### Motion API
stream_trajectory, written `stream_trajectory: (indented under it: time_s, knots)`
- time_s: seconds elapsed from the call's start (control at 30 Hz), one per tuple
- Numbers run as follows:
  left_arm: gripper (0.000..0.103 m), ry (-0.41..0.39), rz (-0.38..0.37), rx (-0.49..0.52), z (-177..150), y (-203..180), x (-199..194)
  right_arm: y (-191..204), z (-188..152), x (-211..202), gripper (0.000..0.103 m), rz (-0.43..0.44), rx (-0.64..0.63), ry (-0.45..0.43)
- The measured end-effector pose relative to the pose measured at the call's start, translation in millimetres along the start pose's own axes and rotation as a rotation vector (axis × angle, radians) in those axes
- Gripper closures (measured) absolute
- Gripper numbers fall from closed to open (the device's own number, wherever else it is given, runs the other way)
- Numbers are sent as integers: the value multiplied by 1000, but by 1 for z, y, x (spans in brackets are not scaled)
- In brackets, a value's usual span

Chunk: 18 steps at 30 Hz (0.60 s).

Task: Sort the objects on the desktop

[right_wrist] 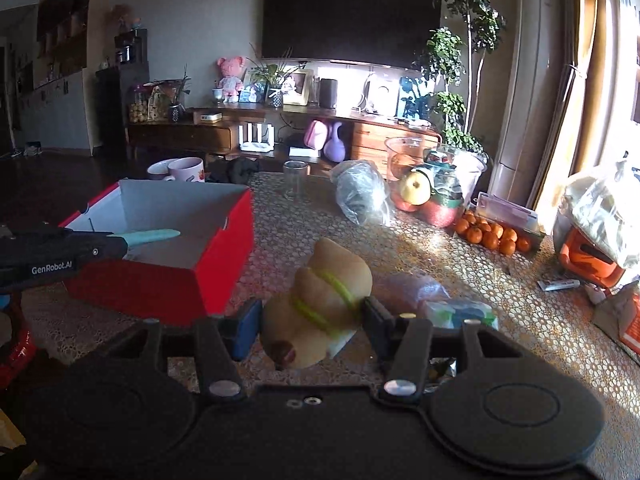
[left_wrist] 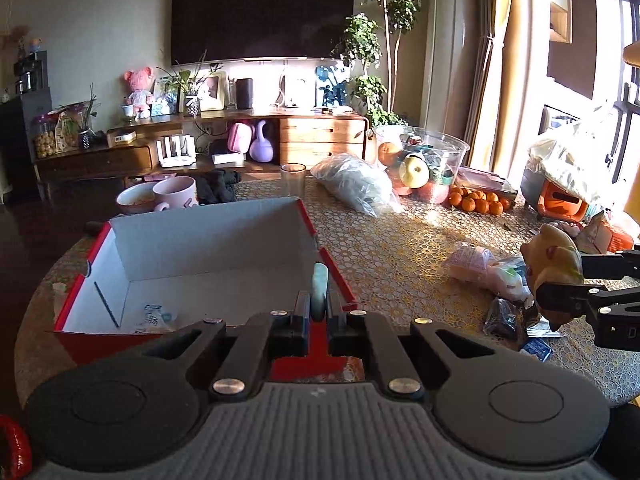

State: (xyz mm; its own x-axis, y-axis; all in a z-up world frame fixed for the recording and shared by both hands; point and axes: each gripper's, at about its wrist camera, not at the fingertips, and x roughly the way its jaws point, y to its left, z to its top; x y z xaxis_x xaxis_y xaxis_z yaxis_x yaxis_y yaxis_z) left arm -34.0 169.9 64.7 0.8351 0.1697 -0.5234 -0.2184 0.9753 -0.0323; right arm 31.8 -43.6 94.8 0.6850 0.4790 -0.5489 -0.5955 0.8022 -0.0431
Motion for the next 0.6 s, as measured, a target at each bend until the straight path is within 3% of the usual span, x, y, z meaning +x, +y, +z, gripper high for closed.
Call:
stream_trajectory:
  time_s: [0.6]
  knots:
    - [96, -2, 101, -34, 6, 68, 5, 75, 52, 51, 48, 163, -145, 8]
